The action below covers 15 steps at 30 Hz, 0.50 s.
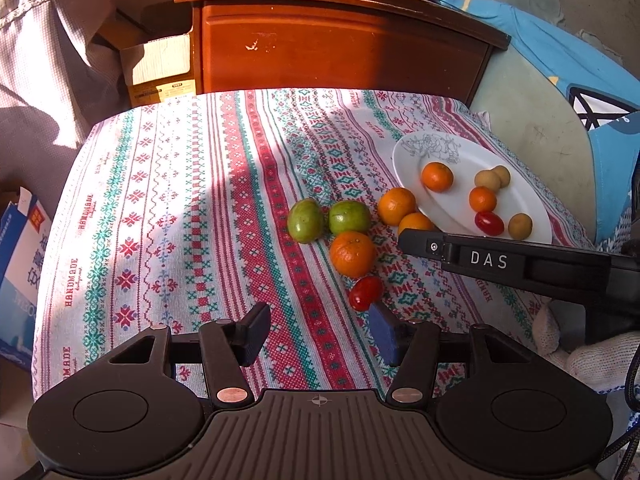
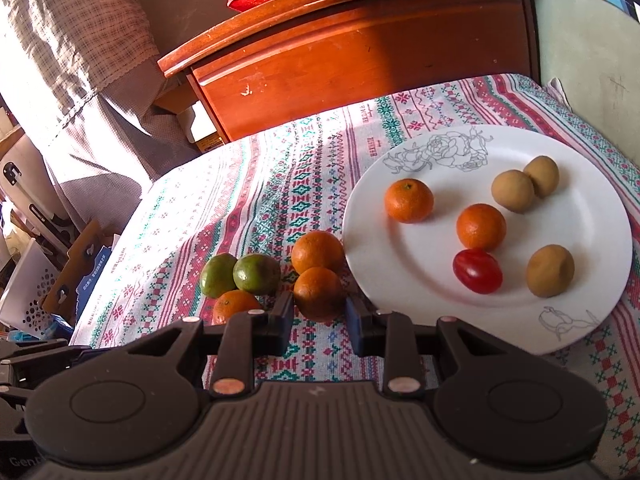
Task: Organize fruits
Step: 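Move both open tools back to the loose fruits beside the plate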
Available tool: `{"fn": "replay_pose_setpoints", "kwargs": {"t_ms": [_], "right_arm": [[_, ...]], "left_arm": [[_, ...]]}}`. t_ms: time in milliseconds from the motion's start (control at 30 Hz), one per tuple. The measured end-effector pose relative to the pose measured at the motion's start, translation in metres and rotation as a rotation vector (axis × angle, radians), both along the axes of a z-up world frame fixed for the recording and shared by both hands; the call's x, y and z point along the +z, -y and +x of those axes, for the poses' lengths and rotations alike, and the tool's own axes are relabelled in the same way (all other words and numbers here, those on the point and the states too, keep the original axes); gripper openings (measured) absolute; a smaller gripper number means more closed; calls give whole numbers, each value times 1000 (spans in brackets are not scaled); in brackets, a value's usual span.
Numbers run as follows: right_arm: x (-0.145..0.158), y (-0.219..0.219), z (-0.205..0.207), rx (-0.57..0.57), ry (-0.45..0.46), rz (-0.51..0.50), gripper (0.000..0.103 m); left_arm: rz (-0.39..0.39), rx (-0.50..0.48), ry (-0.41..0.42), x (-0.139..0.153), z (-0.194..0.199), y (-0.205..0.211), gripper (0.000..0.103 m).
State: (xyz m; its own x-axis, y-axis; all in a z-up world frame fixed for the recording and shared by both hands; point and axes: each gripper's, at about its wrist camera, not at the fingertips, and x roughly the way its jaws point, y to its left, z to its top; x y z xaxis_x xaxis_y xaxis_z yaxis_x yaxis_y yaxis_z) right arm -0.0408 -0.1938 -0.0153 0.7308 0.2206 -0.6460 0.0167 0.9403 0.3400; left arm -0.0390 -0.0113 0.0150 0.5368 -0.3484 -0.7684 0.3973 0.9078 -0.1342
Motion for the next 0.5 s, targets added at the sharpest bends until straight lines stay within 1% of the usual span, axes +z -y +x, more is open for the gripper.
{"fn": "replay_pose_setpoints", "kwargs": {"t_ms": [300, 367, 433, 500], "right_arm": [[1, 2, -2, 19, 0, 8, 28], [3, 4, -6, 25, -3, 15, 28], [4, 6, -9, 28, -5, 21, 28], [5, 9, -12, 25, -11, 28, 28]], "left_arm": [[-10, -37, 26, -5, -2, 12, 52], [-17, -44, 32, -5, -1, 15, 49], [-22, -50, 37, -6, -1, 18, 49], [-27, -60, 36, -7, 0, 21, 44]]}}
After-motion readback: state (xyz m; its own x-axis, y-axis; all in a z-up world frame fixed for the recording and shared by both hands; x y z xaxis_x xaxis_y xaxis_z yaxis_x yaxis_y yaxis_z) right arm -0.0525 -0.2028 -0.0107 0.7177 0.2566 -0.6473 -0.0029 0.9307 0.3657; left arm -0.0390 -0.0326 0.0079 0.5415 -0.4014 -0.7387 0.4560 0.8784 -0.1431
